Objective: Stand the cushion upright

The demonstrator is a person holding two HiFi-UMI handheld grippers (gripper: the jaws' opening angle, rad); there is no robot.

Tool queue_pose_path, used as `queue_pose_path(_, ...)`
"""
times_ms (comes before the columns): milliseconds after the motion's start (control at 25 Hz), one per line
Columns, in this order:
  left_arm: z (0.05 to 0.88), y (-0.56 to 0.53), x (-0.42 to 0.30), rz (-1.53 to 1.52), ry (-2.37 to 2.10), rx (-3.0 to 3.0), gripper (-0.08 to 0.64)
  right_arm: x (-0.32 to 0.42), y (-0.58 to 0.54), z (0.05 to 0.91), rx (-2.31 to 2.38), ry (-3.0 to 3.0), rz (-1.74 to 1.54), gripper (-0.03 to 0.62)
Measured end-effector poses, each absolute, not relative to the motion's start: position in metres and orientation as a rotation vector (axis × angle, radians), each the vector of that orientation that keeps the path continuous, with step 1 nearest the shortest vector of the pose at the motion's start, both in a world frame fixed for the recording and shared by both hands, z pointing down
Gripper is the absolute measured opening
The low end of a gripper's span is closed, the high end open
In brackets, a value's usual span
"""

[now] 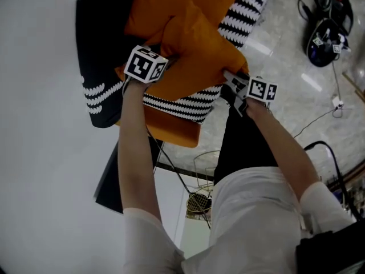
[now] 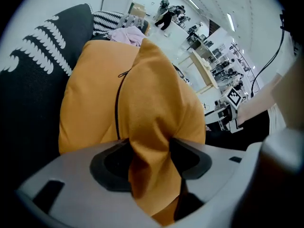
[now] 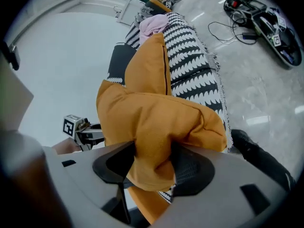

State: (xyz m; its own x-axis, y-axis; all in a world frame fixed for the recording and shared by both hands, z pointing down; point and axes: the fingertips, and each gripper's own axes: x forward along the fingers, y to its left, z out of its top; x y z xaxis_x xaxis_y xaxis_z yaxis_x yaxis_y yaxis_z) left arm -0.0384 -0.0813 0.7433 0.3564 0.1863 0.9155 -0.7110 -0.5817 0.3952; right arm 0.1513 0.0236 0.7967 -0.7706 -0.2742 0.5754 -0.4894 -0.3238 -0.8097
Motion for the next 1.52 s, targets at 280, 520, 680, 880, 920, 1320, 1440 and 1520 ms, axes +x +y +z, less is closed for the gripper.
queue_pose_path(280,0.719,-0.057,-0.039,1.257,-0.583,1.797,0.078,0.139,0.031,0.775,0.864,-1.796,2.103,0.106)
queue_pose_path(520,0.691,-0.029,-0.05,1.192,-0.71,1.802,0.069,0.13,0.053,0.743,0.702,-1.86,1.99,0.076)
queue_pose_path(680,0.661,-0.01,-0.062,1.118,-0.788,1.786,0.069,0.123,0.059,0.712,0.613,-1.896,1.924,0.069)
queue_pose_path(880,0.626,0.002,-0.072,0.979,-0.97,1.758,0.072,0.124,0.034,0.679,0.484,-1.987,1.735,0.064)
queue_pose_path(920,0.621,0.006,-0.075,0.948,-1.007,1.749,0.072,0.123,0.029,0.673,0.461,-2.004,1.691,0.064)
queue_pose_path(1320,0.562,0.074,-0.11,0.575,-1.354,1.62,0.074,0.076,-0.009,0.591,0.212,-2.203,1.172,0.063)
queue_pose_path(1440,0.555,0.101,-0.12,0.493,-1.426,1.571,0.074,0.055,-0.007,0.572,0.137,-2.236,1.056,0.063)
queue_pose_path(1520,0.551,0.119,-0.126,0.435,-1.466,1.538,0.074,0.039,-0.004,0.563,0.093,-2.252,0.985,0.063)
